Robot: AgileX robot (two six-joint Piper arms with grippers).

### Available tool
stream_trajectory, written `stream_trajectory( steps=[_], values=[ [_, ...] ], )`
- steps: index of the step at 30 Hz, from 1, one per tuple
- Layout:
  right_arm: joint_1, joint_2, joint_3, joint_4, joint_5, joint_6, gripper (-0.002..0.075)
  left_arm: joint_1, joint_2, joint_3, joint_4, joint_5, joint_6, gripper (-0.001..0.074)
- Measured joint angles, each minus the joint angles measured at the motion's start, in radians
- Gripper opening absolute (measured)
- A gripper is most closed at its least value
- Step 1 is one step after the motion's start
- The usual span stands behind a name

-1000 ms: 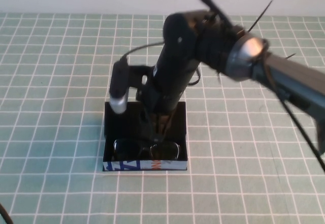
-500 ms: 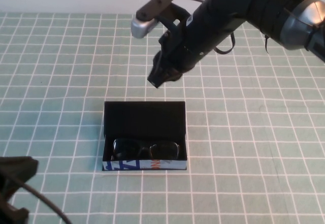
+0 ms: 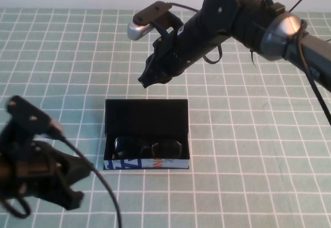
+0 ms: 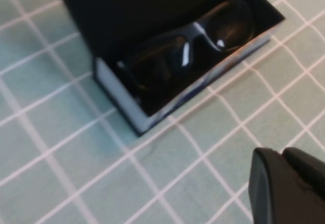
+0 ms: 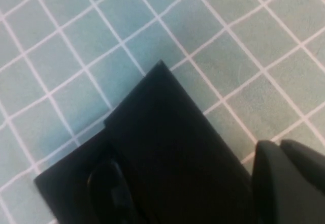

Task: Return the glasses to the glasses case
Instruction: Close the glasses case

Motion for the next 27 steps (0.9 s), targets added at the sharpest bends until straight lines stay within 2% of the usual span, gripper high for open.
stream_trajectory(
  steps=[3, 7, 10, 14, 27],
  values=[
    [-0.013, 0.023, 0.000, 0.022, -0.015, 0.018, -0.0011, -0.097, 0.091, 0.000, -0.057, -0.068, 0.051, 0.0002],
    [-0.046, 0.044, 0.000, 0.064, -0.014, 0.026, -0.0011, -0.264, 0.197, 0.000, -0.073, -0.246, 0.061, 0.0002],
    [-0.069, 0.048, 0.000, 0.075, -0.012, 0.026, -0.0011, -0.334, 0.264, 0.000, -0.083, -0.384, 0.050, 0.0001],
    [-0.093, 0.048, 0.000, 0.107, -0.012, 0.026, -0.0011, -0.358, 0.349, -0.021, -0.095, -0.472, 0.048, 0.0001],
    [-0.099, 0.124, 0.000, 0.164, 0.006, 0.004, -0.0011, -0.363, 0.521, -0.101, -0.144, -0.528, 0.043, 0.0001]
  ],
)
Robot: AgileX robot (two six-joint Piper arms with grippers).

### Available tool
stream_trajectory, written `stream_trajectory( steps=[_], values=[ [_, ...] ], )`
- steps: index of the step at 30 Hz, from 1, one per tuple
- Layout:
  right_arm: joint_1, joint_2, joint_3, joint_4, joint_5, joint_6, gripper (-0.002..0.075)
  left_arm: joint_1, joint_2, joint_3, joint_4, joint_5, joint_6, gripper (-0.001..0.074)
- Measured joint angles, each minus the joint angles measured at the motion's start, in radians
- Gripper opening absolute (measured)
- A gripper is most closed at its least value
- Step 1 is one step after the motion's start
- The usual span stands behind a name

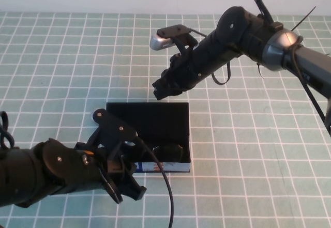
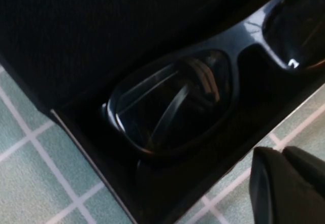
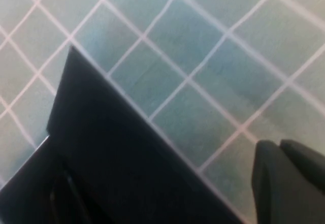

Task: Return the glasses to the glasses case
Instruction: Close the glasses case

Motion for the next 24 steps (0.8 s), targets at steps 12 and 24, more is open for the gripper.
stream_trajectory(
  steps=[12, 24],
  values=[
    [0.000, 0.015, 0.000, 0.141, 0.183, -0.153, -0.0011, 0.000, 0.037, 0.000, -0.007, -0.040, 0.000, 0.0002],
    [0.024, 0.015, 0.004, 0.193, 0.258, -0.206, -0.0011, 0.000, 0.037, 0.000, -0.025, -0.056, 0.000, 0.0002]
  ],
)
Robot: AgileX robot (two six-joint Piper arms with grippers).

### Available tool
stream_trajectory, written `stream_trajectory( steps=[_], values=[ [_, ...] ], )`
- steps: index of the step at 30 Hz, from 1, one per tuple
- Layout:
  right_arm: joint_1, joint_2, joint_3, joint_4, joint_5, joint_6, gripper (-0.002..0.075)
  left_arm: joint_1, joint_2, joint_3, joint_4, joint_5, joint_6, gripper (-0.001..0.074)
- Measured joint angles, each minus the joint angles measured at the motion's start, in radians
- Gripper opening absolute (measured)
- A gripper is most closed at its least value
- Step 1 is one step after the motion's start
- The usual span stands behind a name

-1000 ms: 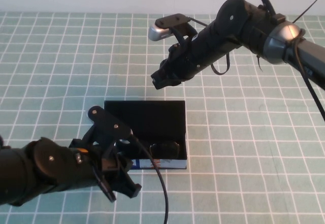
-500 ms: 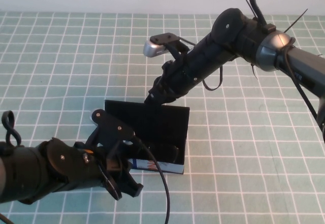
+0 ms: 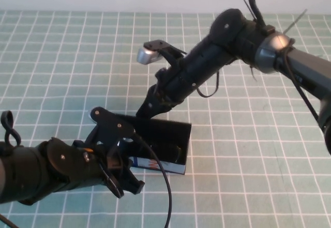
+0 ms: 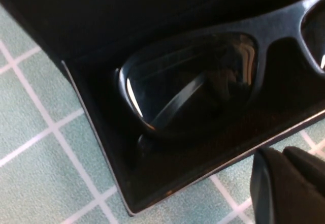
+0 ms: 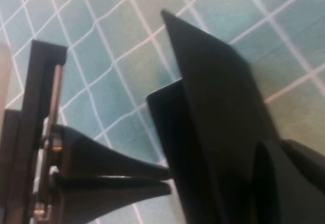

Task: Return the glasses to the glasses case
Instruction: Close the glasses case

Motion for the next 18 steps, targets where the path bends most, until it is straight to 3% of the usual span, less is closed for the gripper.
stream_trajectory(
  steps=[8, 18],
  values=[
    [0.068, 0.021, 0.028, -0.073, 0.004, -0.002, -0.0011, 0.000, 0.000, 0.000, 0.000, 0.005, 0.000, 0.0002],
    [0.069, 0.032, 0.026, -0.084, 0.005, 0.016, -0.0011, 0.000, -0.044, 0.000, 0.002, 0.115, 0.097, 0.0002]
  ],
)
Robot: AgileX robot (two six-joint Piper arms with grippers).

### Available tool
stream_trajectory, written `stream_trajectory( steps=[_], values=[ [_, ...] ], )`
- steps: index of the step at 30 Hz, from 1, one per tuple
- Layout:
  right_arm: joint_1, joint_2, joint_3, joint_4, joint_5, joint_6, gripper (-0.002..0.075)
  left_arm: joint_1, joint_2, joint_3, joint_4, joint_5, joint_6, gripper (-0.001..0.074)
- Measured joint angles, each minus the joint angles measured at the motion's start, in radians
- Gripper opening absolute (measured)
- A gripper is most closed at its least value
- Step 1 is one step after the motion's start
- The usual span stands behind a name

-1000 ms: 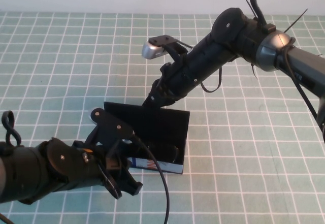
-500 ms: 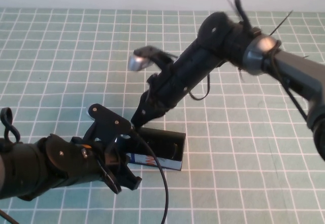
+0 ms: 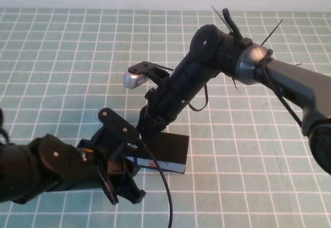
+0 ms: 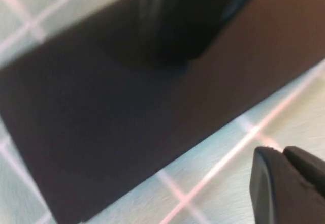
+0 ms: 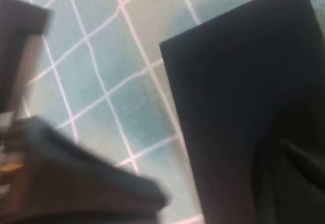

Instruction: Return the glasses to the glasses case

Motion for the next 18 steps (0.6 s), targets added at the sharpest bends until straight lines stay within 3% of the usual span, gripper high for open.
stream_trajectory(
  steps=[7, 11, 15, 18],
  values=[
    [-0.029, -0.130, -0.050, -0.054, -0.028, 0.000, -0.0011, 0.000, -0.246, 0.000, 0.090, 0.139, 0.202, 0.0002],
    [-0.043, -0.283, -0.061, -0.116, -0.121, 0.002, -0.0011, 0.017, -0.418, -0.007, 0.162, 0.267, 0.223, 0.0002],
    [-0.047, -0.448, -0.061, -0.211, -0.197, 0.022, -0.0011, 0.102, -0.570, -0.050, 0.212, 0.422, 0.164, 0.0002],
    [-0.047, -0.564, -0.061, -0.276, -0.217, 0.057, -0.0011, 0.222, -0.650, -0.087, 0.258, 0.556, 0.098, 0.0001]
  ],
)
